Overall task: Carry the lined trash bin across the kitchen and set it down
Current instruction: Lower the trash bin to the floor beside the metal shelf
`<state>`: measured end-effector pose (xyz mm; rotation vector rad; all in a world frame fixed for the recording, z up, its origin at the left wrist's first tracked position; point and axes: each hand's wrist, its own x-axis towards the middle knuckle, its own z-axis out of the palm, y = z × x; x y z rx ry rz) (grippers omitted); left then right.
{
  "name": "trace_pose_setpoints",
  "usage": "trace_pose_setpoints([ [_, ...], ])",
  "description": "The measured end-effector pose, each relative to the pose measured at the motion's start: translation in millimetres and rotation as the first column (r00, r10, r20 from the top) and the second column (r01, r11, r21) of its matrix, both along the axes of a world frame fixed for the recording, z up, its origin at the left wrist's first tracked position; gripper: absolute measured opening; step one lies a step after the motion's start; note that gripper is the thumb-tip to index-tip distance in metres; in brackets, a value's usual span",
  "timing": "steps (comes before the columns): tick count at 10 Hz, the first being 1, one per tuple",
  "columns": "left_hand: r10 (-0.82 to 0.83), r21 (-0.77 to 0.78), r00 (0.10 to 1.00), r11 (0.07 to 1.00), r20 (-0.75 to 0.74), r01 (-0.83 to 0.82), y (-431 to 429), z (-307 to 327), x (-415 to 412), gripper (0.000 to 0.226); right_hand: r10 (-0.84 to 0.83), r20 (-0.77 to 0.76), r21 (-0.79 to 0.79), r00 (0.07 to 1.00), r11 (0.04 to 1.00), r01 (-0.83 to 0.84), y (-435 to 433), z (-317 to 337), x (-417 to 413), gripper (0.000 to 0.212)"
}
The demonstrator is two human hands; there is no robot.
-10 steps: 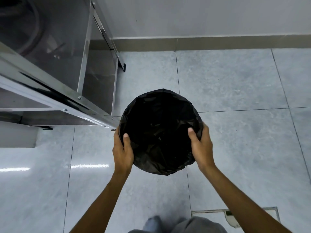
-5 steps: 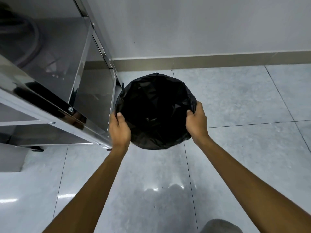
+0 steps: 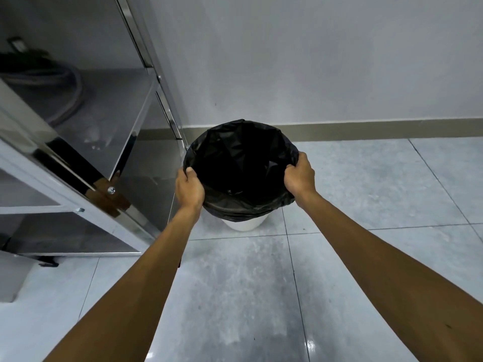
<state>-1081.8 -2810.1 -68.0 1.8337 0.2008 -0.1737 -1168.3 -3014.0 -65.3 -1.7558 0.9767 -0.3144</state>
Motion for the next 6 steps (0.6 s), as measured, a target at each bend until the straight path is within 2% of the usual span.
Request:
trace_pose_setpoints([
  [2, -0.061, 0.037, 0.998, 0.997, 0.004, 0.061, 0.0, 1.1, 6.3, 0.043, 0.020, -0.021, -0.008, 1.000, 1.000, -0.020, -7.5, 2.0, 3.9, 0.036],
  [4, -0.237, 0.046, 0.968, 0.969, -0.079, 0.241, 10.7, -4.0, 18.7, 0.053, 0.024, 0.010, 0.049, 1.000, 0.999, -0.025, -15.1, 2.4, 5.2, 0.035],
  [5, -0.280, 0.091, 0.957, 0.954, -0.074, 0.286, 17.0, 9.8, 16.6, 0.068, 0.069, 0.019, 0.050, 0.997, 0.996, -0.070, -17.7, 10.9, -1.1, 0.056],
  [6, -0.283, 0.184, 0.958, 0.940, -0.049, 0.287, 22.0, 27.4, 12.1, 0.066, 0.121, -0.010, 0.020, 0.993, 0.993, -0.120, -22.9, 27.6, -7.4, 0.076],
])
